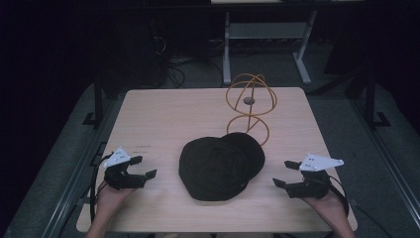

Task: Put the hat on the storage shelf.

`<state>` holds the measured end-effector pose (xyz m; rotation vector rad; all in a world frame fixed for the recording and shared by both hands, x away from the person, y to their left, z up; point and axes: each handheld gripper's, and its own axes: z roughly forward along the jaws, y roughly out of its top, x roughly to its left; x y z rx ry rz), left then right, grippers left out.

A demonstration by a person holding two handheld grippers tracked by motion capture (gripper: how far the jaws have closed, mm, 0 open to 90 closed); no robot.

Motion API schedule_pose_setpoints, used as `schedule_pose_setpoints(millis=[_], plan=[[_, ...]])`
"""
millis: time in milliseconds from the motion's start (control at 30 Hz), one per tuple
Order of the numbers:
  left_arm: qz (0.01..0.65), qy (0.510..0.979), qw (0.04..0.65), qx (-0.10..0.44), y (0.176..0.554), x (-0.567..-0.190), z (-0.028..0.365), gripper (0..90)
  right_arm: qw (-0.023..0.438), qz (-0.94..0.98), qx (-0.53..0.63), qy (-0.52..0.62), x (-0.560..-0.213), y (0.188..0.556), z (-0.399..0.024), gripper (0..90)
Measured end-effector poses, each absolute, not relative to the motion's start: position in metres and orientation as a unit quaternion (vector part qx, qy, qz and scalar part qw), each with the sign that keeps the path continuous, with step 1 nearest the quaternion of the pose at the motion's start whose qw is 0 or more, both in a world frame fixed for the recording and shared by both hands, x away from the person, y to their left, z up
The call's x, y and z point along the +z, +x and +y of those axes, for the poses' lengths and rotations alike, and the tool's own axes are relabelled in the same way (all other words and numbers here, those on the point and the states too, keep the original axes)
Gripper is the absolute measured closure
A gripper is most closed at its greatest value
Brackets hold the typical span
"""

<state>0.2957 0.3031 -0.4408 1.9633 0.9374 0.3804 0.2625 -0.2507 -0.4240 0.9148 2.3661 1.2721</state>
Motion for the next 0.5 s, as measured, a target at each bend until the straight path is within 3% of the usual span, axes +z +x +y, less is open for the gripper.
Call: schedule_pose_setpoints(millis=[500], plan=[[0.372,0.798,0.444,0.164,0.295,-0.439,0.304,16.7,0.134,0.857,0.451,0.209,-0.388,0.274,-0.195,20.6]])
